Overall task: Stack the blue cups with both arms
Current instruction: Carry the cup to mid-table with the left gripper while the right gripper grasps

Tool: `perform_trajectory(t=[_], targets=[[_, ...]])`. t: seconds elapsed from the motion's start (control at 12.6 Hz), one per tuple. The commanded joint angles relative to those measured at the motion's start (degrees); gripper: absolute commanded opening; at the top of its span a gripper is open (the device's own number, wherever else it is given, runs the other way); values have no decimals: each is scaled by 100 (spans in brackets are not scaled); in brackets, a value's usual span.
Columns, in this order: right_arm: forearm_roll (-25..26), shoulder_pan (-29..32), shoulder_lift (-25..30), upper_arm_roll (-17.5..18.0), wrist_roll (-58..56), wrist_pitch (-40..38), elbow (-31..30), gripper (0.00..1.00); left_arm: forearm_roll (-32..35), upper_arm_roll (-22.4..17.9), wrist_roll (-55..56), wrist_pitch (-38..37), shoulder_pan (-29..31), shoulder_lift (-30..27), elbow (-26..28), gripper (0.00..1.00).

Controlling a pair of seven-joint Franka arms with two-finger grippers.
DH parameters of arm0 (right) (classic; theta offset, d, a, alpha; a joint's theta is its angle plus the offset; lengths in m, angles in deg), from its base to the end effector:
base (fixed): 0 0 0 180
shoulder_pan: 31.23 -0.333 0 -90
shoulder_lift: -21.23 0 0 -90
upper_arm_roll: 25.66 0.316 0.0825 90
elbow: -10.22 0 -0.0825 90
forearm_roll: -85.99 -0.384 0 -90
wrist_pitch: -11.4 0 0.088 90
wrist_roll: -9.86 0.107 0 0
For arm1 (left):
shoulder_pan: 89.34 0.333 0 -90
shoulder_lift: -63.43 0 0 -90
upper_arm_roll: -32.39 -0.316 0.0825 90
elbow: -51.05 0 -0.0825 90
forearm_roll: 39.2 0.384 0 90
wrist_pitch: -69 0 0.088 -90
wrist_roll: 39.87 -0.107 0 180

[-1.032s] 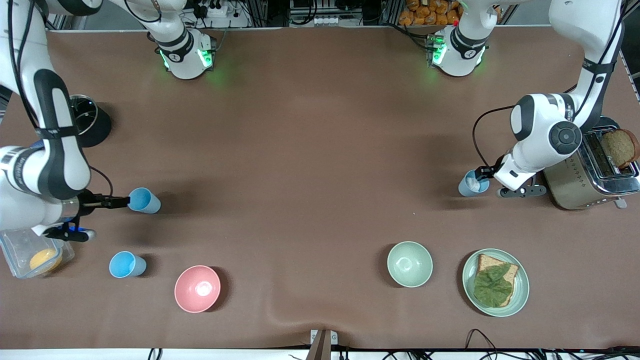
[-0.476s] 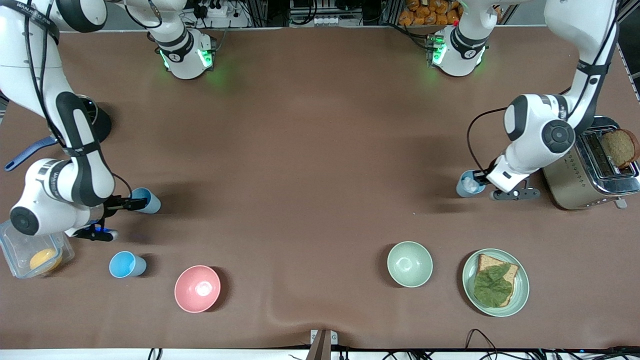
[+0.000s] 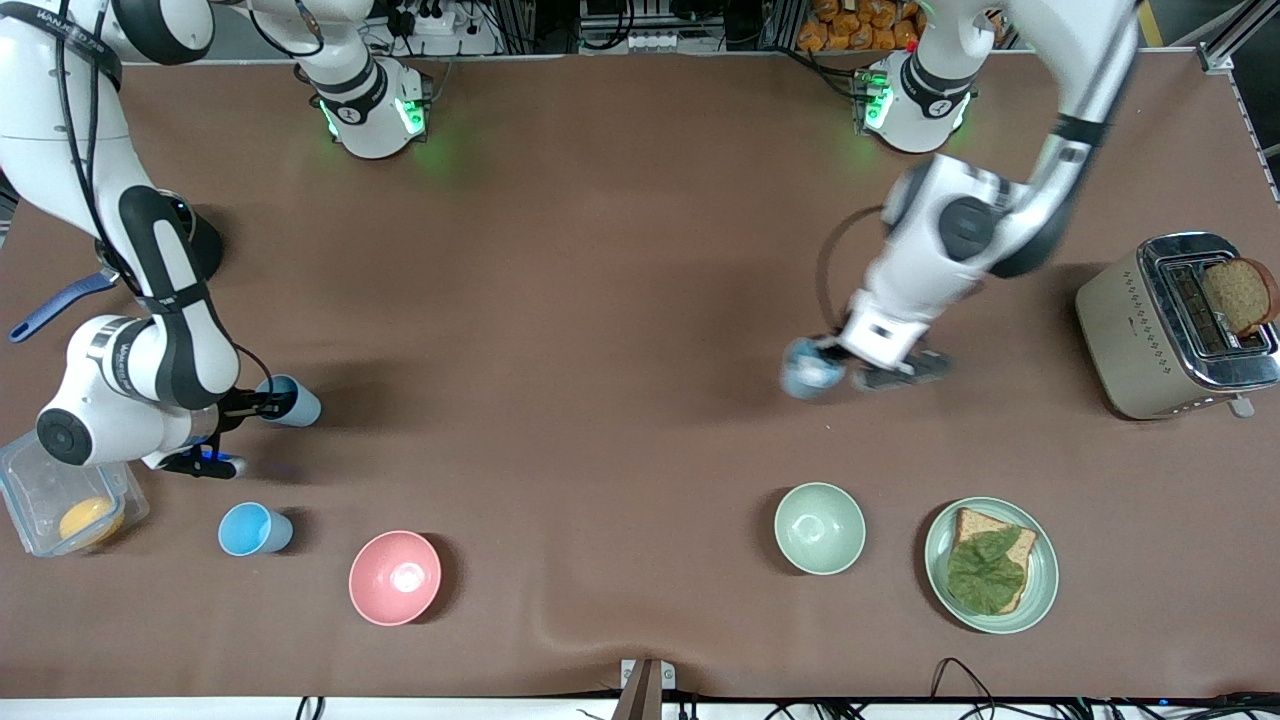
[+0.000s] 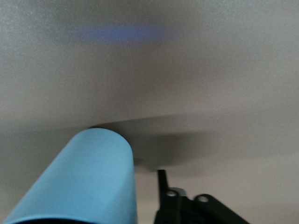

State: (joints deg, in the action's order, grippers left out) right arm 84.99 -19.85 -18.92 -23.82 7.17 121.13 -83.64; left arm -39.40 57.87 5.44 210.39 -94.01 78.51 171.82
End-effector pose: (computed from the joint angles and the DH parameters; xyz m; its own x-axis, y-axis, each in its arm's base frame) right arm 0.6277 -0.1059 0.1804 0.9060 -0.1090 -0.4090 -0.1427 -0.9884 -0.0525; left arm 0.5106 -0.2898 0.3151 0.9589 0.2838 0.0030 0.2794 -0.9458 0.1657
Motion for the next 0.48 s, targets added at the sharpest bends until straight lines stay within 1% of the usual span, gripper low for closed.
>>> perform_trajectory(t=[0.0, 0.16, 0.24, 0.4], targets=[[-58, 40, 191, 80, -21, -74, -115, 0, -33, 35, 1457, -51, -997, 687, -640, 0], [-58, 14, 331, 80, -30, -161, -115, 0, 72, 9, 2609, -15, -1832, 1275, -1211, 0], [-49, 14, 428, 106, -30, -284, -106, 0, 317, -17, 3145, -15, -2132, 1565, -1458, 0], [-49, -39, 656, 220, -12, -538, -97, 0, 1088, -70, 4104, -15, -2546, 2111, -1898, 0]])
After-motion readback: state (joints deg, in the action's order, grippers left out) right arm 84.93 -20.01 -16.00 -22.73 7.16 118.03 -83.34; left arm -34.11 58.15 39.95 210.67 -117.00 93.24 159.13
